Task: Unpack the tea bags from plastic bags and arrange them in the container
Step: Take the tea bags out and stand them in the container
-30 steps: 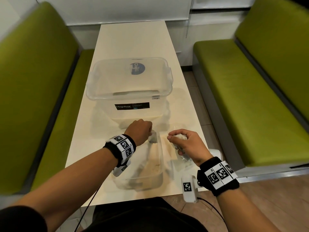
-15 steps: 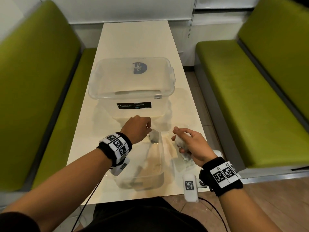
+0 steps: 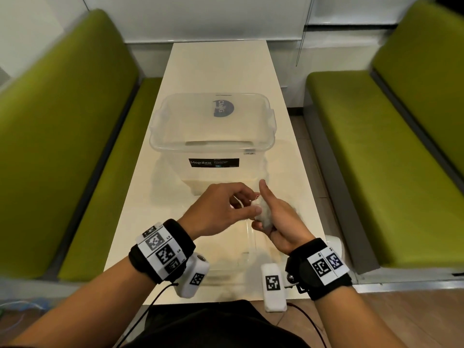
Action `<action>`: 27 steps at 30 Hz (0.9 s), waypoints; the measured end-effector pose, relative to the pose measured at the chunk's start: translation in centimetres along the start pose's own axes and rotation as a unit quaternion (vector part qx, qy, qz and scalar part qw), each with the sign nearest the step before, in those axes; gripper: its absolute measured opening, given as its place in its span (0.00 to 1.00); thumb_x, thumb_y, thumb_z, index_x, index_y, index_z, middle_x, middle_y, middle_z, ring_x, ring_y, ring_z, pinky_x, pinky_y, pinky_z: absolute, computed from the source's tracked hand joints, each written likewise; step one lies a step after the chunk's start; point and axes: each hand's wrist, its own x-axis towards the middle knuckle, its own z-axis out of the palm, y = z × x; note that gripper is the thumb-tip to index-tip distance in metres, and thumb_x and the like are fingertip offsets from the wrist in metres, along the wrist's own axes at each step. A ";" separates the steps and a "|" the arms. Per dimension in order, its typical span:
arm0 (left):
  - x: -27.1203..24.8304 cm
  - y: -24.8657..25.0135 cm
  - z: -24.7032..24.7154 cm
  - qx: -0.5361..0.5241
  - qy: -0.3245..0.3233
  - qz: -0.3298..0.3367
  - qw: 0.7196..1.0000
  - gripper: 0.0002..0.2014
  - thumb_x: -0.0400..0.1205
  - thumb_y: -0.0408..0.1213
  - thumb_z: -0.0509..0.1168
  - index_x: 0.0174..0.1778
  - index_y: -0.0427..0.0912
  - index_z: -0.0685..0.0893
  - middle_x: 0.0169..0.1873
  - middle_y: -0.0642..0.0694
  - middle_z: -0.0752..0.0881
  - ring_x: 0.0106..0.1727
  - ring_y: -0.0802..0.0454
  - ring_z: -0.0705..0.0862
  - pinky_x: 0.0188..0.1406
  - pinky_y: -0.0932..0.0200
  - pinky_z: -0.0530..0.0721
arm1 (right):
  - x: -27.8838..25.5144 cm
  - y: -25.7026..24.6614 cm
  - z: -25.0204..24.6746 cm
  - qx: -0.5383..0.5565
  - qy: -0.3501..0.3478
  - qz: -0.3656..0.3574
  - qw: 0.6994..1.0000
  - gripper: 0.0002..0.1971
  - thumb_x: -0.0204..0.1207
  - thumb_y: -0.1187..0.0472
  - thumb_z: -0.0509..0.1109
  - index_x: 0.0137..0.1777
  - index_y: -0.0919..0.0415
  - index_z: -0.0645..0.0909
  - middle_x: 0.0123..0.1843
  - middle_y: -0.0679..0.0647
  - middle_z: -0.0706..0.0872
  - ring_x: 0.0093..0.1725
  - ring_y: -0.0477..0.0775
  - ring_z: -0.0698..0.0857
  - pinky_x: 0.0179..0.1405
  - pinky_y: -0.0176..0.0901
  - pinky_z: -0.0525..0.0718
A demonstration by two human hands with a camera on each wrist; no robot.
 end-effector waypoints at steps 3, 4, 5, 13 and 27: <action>0.0 -0.1 0.1 -0.021 0.025 -0.006 0.999 0.06 0.79 0.45 0.78 0.45 0.52 0.88 0.38 0.56 0.90 0.38 0.62 0.88 0.44 0.58 0.88 | 0.0 -0.1 0.2 0.002 -0.008 -0.006 1.000 0.33 0.80 0.35 0.69 0.61 0.69 0.87 0.55 0.64 0.87 0.39 0.51 0.79 0.29 0.37 0.79; 0.0 -0.2 0.1 -0.028 0.029 -0.010 0.999 0.06 0.79 0.44 0.78 0.44 0.51 0.87 0.37 0.55 0.90 0.37 0.61 0.88 0.43 0.57 0.88 | 0.0 -0.1 0.2 0.008 -0.006 -0.005 1.000 0.30 0.79 0.36 0.70 0.57 0.67 0.86 0.51 0.64 0.84 0.37 0.51 0.79 0.29 0.37 0.81; 0.0 -0.3 0.0 -0.040 0.029 -0.013 0.999 0.06 0.79 0.43 0.78 0.43 0.50 0.87 0.36 0.53 0.91 0.36 0.59 0.88 0.43 0.57 0.88 | 0.0 -0.2 0.2 0.014 -0.003 -0.004 1.000 0.28 0.79 0.36 0.70 0.54 0.65 0.86 0.47 0.64 0.83 0.36 0.51 0.80 0.30 0.38 0.82; -0.3 0.0 -1.3 -0.179 0.021 -0.033 0.983 0.06 0.84 0.32 0.72 0.47 0.37 0.81 0.33 0.43 0.92 0.37 0.46 0.92 0.46 0.50 0.91 | 0.1 0.3 -0.9 -0.027 0.045 -0.004 0.999 0.17 0.87 0.52 0.68 0.63 0.65 0.87 0.41 0.55 0.90 0.33 0.48 0.87 0.32 0.40 0.85; -1.0 -0.6 -3.2 -0.202 0.001 -0.042 0.979 0.08 0.85 0.29 0.70 0.54 0.29 0.80 0.33 0.40 0.91 0.34 0.50 0.89 0.45 0.53 0.90 | -0.8 -0.1 -1.4 -0.187 -0.019 -0.087 0.978 0.13 0.72 0.60 0.83 0.53 0.64 0.90 0.36 0.52 0.85 0.32 0.52 0.75 0.24 0.41 0.70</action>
